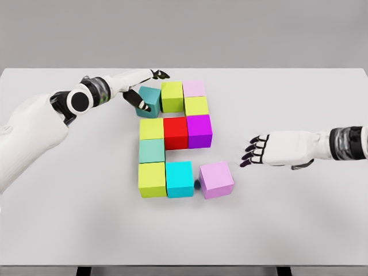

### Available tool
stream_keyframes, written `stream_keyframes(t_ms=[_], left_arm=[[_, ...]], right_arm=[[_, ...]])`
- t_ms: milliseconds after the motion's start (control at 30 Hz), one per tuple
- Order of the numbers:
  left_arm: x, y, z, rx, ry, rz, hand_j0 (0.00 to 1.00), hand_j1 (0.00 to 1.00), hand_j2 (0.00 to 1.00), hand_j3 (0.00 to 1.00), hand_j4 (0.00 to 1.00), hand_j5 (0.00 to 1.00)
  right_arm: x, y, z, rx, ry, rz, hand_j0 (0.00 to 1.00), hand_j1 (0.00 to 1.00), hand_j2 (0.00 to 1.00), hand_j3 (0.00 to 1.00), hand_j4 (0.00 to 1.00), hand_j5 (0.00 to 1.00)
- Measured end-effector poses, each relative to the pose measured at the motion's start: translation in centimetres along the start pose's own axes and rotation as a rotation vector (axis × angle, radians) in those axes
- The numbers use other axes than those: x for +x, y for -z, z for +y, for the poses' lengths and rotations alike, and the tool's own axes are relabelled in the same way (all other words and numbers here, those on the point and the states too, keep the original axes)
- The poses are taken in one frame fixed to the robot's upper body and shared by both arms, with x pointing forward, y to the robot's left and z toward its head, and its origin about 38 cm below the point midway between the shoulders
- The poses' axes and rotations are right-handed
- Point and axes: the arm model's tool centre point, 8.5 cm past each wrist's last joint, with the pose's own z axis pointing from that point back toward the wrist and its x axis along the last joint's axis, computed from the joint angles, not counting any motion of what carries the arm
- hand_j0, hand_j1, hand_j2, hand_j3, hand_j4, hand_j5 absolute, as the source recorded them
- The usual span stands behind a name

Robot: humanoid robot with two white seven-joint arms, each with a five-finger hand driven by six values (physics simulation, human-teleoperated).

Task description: Assemble the squares on the desktop into the number 2

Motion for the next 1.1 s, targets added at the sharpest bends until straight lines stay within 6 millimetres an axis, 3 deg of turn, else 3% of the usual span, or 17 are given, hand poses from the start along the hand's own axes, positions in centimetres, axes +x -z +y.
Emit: stream_keyframes(t_ms=[100, 267, 600, 967, 1100], left_arm=[[0.3, 0.2, -0.1, -0.001, 0.000, -0.006, 0.91, 0.91, 0.91, 0.91, 0.91, 0.91], [0.5, 0.3, -0.1, -0.001, 0.002, -0.009, 0.91, 0.91, 0.91, 0.91, 0.91, 0.91], [0.7, 1.0, 0.1, 0.000, -0.005, -0.002, 0.91, 0.91, 0.91, 0.91, 0.91, 0.91], [0.6, 1.3, 0.1, -0.001, -0.010, 0.005, 0.91, 0.91, 0.91, 0.91, 0.91, 0.91], [0.7, 1.2, 0.2, 0.001, -0.005, -0.004, 0.99, 0.99, 0.99, 0.99, 0.99, 0.99]], right_arm=[[0.6, -0.6, 1.0, 0.036, 0.000, -0.009, 1.00, 1.00, 1.00, 1.00, 1.00, 1.00], [1.6, 0.2, 1.6, 0.060, 0.002, -0.046, 1.00, 1.00, 1.00, 1.00, 1.00, 1.00], [2.9, 2.4, 0.9, 0.036, -0.007, -0.106, 1.00, 1.00, 1.00, 1.00, 1.00, 1.00], [3.2, 3.4, 0.0, 0.012, -0.021, -0.129, 1.00, 1.00, 1.00, 1.00, 1.00, 1.00], [3.2, 3.6, -0.4, 0.004, -0.027, -0.132, 1.00, 1.00, 1.00, 1.00, 1.00, 1.00]])
